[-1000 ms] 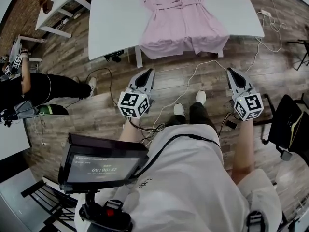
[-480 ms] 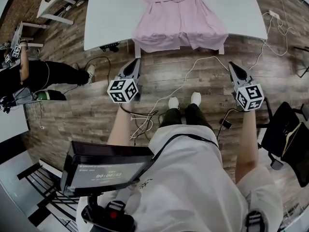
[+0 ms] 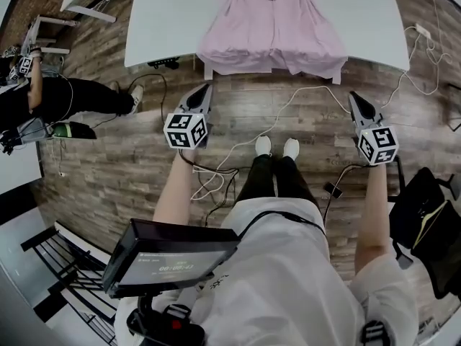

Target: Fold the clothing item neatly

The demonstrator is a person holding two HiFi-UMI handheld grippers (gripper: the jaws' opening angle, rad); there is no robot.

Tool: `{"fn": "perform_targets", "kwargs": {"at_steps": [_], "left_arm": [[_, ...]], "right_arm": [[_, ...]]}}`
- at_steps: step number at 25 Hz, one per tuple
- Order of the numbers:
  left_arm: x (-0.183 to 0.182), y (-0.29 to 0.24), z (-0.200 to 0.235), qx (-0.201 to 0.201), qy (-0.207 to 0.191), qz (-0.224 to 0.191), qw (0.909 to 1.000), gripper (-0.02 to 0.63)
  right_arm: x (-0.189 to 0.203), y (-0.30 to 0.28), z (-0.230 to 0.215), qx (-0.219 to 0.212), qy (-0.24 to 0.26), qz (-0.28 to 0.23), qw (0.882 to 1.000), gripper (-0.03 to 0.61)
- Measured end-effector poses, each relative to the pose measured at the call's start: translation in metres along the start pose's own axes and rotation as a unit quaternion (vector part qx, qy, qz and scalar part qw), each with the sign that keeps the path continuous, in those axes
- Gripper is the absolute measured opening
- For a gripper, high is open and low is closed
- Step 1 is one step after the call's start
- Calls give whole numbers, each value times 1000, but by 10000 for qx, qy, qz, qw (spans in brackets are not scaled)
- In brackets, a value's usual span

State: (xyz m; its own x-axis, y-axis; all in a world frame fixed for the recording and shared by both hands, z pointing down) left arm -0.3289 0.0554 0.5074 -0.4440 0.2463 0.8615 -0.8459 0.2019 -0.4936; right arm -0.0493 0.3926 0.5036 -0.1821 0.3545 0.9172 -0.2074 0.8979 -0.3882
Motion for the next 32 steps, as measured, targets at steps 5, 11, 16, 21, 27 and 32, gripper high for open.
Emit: {"fn": "perform_targets", "kwargs": {"at_steps": [5,11,16,21,27,32], "left_arm": [[21,-22,26,-18,-87,235,9997,2],[49,-49,50,146,-226,448,9986,3],[77,-75,68,132,-276,527,9981,4],[107,-105,88,89,-337,687,9970,79],[141,-138,120,-137,-395,798,9959,201],[155,-158,148,-94,-558,895,9944,256]], "right_arm": [[22,-19,-11,21,48,205,9998,3],[38,-46,-23,198,0,59,9998,3],[66,-71,-32,352,64,92,9993,5],[97,-95,-49,401,142,127,9990,6],[136,-120,-72,490,269,293,9980,76],[162,-137,-86,432,409,488,9970,137]]}}
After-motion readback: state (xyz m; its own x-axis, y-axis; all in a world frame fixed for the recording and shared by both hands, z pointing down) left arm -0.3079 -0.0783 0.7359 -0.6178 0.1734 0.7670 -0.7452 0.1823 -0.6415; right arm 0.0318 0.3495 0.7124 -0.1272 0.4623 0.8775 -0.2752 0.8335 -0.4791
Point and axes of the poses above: the fingertips, and each gripper's own axes: y backward along the fingers, z to its left, x out of its underside, the point moved 4 cm from there along y, backward along the fingers, and after that the axes turned 2 degrees about -z, right-handed, at the moved point
